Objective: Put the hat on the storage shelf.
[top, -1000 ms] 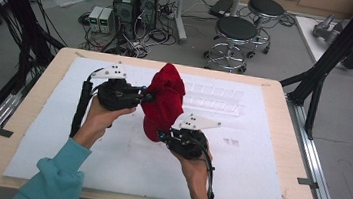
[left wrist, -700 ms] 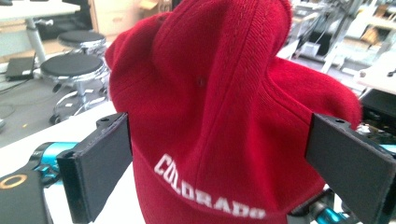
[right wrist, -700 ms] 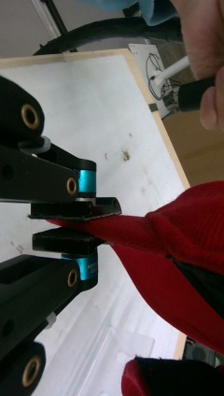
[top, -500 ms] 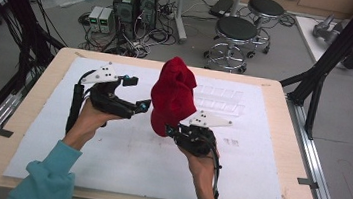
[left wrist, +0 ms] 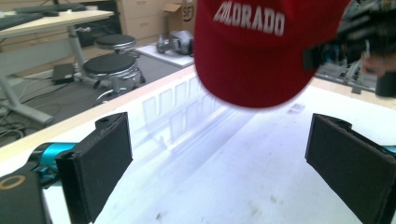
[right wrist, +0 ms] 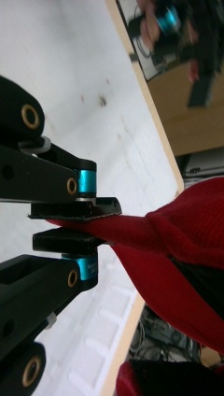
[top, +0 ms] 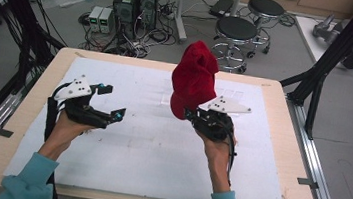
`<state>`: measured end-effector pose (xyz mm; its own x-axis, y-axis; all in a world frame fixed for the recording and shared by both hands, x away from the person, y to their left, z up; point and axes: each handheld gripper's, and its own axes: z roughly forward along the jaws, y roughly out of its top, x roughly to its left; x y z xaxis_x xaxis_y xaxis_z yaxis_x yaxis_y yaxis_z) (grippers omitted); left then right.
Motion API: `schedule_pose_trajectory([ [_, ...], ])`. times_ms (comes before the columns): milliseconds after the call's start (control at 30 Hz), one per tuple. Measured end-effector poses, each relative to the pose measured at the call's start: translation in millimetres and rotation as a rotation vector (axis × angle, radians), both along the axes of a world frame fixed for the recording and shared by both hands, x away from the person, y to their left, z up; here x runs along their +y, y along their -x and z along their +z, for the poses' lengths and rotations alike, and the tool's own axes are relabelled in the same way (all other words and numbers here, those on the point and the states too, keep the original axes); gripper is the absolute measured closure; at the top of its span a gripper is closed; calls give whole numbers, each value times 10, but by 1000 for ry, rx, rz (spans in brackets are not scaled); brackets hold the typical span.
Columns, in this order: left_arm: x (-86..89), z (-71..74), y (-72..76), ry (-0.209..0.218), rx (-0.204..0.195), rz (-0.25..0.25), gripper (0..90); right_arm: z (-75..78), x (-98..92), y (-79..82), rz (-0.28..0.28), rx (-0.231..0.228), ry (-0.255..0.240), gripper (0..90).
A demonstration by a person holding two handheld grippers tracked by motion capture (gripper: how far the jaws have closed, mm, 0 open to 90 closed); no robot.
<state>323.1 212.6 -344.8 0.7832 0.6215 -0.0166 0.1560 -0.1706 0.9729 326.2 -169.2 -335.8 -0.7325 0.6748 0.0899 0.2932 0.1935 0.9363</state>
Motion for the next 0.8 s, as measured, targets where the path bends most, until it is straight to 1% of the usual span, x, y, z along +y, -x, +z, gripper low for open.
schedule_pose_trajectory([
  [33, 0, 0, 0, 0, 0, 0, 76, 11, -14, -22, -3, -7, 5, 854],
  [67, 94, -76, 38, -15, 5, 24, 76, 24, -39, -59, -13, -11, 6, 854],
  [133, 190, -149, 77, -18, -2, 38, 76, 43, -72, -113, -26, -7, 13, 854],
  [167, 241, -186, 98, -13, -2, 49, 76, 50, -88, -141, -33, -11, 20, 854],
  [200, 241, -186, 98, -13, -2, 49, 76, 54, -104, -165, -36, -14, 22, 854],
  [233, 347, -260, 141, -5, -3, 66, 76, 56, -120, -187, -40, -14, 24, 854],
  [267, 395, -300, 167, 7, -9, 75, 76, 58, -130, -211, -48, -15, 28, 854],
  [300, 395, -300, 167, 7, -9, 75, 76, 60, -137, -235, -52, -15, 37, 854],
  [333, 489, -383, 214, 23, -10, 95, 76, 61, -140, -256, -57, -14, 43, 853],
  [367, 489, -383, 214, 23, -10, 95, 76, 58, -144, -281, -58, -15, 42, 854],
  [400, 563, -468, 255, 29, -9, 114, 76, 54, -147, -309, -59, -18, 46, 854],
  [433, 591, -510, 277, 32, -7, 122, 76, 50, -143, -337, -61, -14, 46, 853],
  [467, 591, -510, 277, 32, -7, 122, 76, 48, -137, -366, -65, -10, 51, 853],
  [500, 617, -548, 298, 34, -5, 131, 77, 47, -129, -398, -67, -7, 53, 854],
  [533, 666, -616, 332, 35, -3, 142, 76, 49, -126, -433, -68, -9, 55, 854],
  [567, 685, -650, 346, 46, 1, 149, 76, 53, -121, -462, -75, -5, 57, 854],
  [600, 685, -650, 346, 46, 1, 149, 76, 56, -114, -493, -78, -2, 59, 854],
  [633, 720, -713, 366, 59, 4, 154, 77, 59, -112, -517, -81, -3, 63, 853],
  [667, 720, -713, 366, 59, 4, 154, 77, 65, -102, -546, -85, -2, 69, 853],
  [700, 743, -767, 387, 66, 8, 166, 76, 64, -97, -570, -88, -1, 69, 853],
  [733, 754, -789, 397, 73, 4, 170, 76, 61, -95, -596, -89, -3, 72, 854],
  [800, 775, -827, 413, 81, -1, 185, 77, 45, -85, -635, -96, 8, 69, 854],
])
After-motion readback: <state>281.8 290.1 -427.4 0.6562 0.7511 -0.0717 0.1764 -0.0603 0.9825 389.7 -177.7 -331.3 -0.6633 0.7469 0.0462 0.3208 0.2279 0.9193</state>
